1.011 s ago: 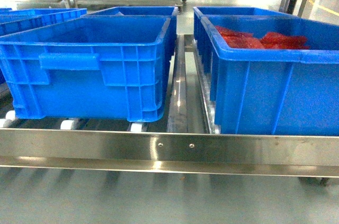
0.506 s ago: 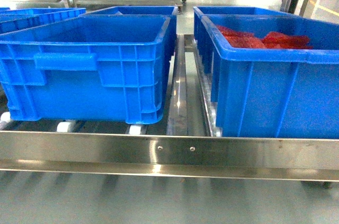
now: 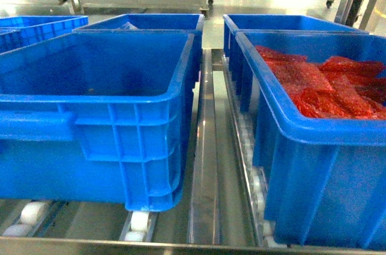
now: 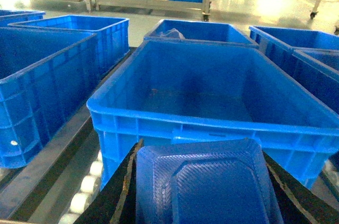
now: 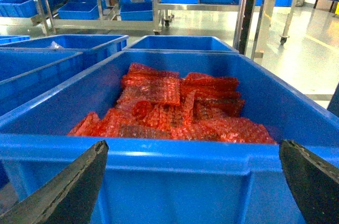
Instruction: Pick blue part to blue bin on bottom shelf
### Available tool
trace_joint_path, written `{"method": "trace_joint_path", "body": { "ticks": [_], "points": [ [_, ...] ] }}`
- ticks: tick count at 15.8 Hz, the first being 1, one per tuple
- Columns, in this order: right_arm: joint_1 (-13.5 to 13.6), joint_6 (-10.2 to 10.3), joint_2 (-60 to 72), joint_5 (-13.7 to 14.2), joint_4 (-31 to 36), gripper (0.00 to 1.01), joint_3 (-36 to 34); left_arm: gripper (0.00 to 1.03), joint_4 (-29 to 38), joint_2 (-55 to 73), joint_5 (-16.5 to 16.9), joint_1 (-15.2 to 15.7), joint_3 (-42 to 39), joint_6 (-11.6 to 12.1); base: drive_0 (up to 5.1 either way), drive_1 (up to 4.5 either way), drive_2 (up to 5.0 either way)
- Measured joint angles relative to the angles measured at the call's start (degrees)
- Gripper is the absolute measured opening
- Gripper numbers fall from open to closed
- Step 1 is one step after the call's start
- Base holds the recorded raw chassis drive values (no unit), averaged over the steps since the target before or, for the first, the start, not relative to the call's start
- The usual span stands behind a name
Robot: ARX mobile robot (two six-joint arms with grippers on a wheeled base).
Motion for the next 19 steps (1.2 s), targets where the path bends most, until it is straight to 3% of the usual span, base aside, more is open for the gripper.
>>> {"method": "trace_joint_path", "body": {
  "ticks": [6,19],
  "points": [
    [0.0,0.0,0.0,0.0,0.0,0.98,0.0,0.43,0.0,0.0,-0.1,0.0,0.0,0.0,0.0,4.05,-4.1],
    [0.0,0.0,0.0,0.0,0.0,0.98,0.0,0.43,0.0,0.0,0.0,0.0,0.0,0.0,0.0,0.0,0.0]
  ]
}}
